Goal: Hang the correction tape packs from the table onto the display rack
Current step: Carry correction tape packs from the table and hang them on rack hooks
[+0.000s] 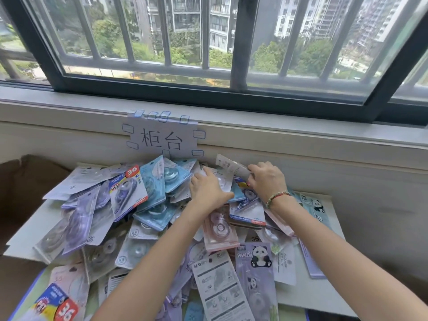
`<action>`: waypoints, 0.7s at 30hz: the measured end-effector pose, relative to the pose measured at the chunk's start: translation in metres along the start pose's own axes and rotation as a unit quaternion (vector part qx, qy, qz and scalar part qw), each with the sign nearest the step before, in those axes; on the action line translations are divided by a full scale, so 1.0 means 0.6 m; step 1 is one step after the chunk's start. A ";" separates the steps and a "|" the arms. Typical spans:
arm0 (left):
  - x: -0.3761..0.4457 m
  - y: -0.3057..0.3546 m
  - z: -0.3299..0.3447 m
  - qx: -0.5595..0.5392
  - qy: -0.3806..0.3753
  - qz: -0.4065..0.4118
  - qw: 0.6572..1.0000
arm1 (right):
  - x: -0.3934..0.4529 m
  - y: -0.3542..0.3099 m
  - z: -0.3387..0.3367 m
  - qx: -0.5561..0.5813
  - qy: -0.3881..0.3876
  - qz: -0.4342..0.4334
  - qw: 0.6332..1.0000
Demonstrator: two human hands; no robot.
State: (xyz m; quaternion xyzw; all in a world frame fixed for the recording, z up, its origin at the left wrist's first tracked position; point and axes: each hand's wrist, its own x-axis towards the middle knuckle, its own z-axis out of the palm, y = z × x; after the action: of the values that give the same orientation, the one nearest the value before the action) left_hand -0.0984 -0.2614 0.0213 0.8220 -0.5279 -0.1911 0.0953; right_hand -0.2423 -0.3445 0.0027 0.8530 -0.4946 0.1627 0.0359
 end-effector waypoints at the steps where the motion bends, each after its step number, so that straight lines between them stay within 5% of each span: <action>1: -0.006 -0.002 0.000 0.000 -0.005 0.002 1.000 | -0.009 -0.001 -0.003 0.000 0.000 -0.014 1.000; 4: -0.021 -0.011 0.007 -0.003 -0.020 0.005 1.000 | -0.041 -0.001 -0.002 0.023 0.004 -0.038 0.999; 9: -0.033 -0.022 0.014 0.017 -0.037 0.004 0.999 | -0.049 0.003 -0.002 0.133 -0.189 0.036 0.972; 13: -0.037 -0.024 0.014 0.026 -0.033 -0.001 0.999 | -0.043 0.003 -0.003 0.200 -0.247 0.065 0.946; 21: -0.037 -0.022 0.025 0.010 0.014 -0.027 1.000 | -0.026 0.001 0.007 0.178 -0.259 0.122 0.941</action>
State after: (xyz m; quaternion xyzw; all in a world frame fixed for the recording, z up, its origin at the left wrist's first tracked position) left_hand -0.1018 -0.2352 0.0078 0.8392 -0.5064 -0.1770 0.0891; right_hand -0.2488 -0.3326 -0.0063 0.7912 -0.5503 0.0243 -0.2657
